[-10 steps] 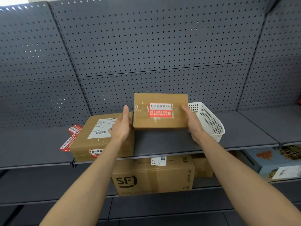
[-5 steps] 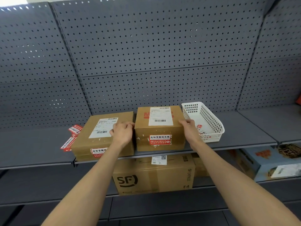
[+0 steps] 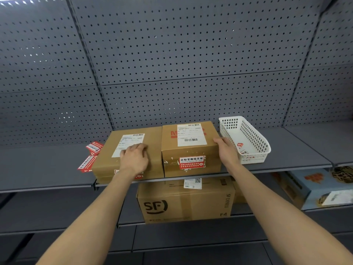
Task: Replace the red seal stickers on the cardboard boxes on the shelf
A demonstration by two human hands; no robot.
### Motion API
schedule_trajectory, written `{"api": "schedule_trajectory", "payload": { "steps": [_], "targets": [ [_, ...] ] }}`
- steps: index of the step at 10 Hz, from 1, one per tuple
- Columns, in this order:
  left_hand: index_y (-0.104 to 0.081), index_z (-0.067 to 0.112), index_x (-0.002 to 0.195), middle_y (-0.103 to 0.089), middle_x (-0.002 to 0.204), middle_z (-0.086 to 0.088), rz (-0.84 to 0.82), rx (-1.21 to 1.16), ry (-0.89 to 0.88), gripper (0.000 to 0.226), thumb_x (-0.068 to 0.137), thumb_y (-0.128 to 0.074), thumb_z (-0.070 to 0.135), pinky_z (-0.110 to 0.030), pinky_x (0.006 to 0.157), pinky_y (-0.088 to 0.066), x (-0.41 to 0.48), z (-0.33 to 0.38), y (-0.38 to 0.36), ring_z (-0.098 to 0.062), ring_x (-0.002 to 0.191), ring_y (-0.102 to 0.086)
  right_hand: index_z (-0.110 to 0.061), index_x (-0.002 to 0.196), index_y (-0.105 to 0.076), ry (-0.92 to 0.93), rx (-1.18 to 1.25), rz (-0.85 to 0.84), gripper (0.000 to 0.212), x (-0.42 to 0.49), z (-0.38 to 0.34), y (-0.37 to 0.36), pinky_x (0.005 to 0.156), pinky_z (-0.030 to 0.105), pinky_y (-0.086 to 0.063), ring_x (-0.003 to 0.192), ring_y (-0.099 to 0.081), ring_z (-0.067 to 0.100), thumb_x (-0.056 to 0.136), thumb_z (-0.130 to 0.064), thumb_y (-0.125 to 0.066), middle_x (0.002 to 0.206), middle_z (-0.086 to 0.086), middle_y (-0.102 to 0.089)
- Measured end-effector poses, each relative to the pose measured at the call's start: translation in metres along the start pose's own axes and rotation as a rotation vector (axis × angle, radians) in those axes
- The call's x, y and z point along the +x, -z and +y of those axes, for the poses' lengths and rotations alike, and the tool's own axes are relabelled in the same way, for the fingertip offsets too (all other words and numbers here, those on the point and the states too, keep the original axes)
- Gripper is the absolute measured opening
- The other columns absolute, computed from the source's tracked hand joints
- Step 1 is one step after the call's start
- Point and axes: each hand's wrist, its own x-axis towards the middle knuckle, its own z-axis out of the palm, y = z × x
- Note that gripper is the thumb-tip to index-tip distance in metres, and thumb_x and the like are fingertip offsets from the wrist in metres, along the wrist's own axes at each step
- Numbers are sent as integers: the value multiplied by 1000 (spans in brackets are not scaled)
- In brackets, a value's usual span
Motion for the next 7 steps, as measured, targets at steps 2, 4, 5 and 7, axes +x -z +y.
{"api": "schedule_trajectory", "payload": {
  "steps": [2,4,5,7],
  "targets": [
    [-59,30,148,-59,154,1,-28,76,-68,45,108,-41,38,-50,121,-30,0,-4,10,-29,142,-48,-25,132,-64,12,-5,45,35,0,5,-1,93,37,-46,116,-59,17,107,-48,-54,123,-7,-66],
    [-59,32,147,-60,152,1,-33,100,-158,47,109,-37,51,-50,119,-33,3,-17,13,-28,141,-48,-29,138,-64,0,31,70,44,-6,7,-2,93,35,-43,118,-59,15,103,-55,-59,126,-9,-65],
    [-57,30,150,-59,154,-1,-24,48,-166,57,111,-27,59,-52,124,-32,2,-37,21,-28,146,-49,-28,146,-57,-14,9,37,62,-3,7,2,99,37,-42,124,-57,17,99,-68,-57,134,-7,-62],
    [-65,26,138,-63,149,-5,147,-17,-26,58,107,-25,54,-59,119,-39,-4,-111,34,-36,138,-53,-32,132,-66,205,30,203,47,-16,-20,19,108,38,-46,130,-60,15,102,-66,-54,129,-13,-67]
  ]
}}
